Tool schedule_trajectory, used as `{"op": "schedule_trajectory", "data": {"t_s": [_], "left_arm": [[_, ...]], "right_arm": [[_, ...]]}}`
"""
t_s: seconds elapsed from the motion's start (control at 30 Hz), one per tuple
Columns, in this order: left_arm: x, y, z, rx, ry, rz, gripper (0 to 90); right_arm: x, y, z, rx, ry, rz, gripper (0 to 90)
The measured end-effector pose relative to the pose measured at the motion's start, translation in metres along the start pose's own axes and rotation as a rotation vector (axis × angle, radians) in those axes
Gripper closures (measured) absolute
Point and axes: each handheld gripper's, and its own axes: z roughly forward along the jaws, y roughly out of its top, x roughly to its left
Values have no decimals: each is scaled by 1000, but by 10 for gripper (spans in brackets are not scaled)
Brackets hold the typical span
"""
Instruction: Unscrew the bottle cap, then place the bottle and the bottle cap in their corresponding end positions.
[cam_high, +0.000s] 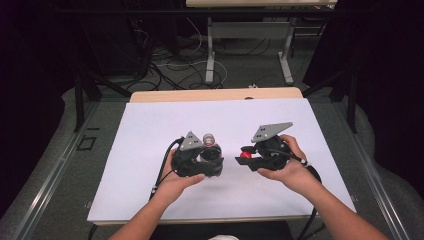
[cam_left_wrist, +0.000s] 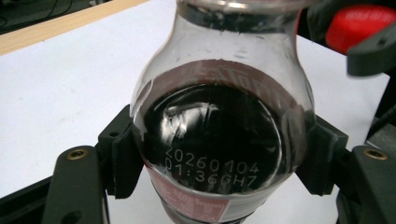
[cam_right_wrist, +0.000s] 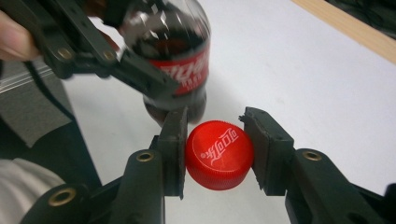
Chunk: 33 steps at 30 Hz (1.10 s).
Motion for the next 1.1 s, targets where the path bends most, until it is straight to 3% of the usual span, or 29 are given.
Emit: {"op": "schedule_trajectory", "data": {"t_s": [0.07,0.3,0.57,0.8,1.1], "left_arm": [[2,3,3,-7,8,-8,299],[12,12,10,-6,28,-21,299],[19,27,18,-10,33,-32,299],[25,40,26,-16,46,-38,299],[37,54,47,-18,80,-60,300]], "right_arm": [[-1,-5,3,3,-34,21,609],[-8,-19,11,3,-72,69,609],[-13,-29,14,-17,-70,128,608],[-16,-33,17,-28,-98,134,609],[-18,-38,22,-43,-85,179,609]]}}
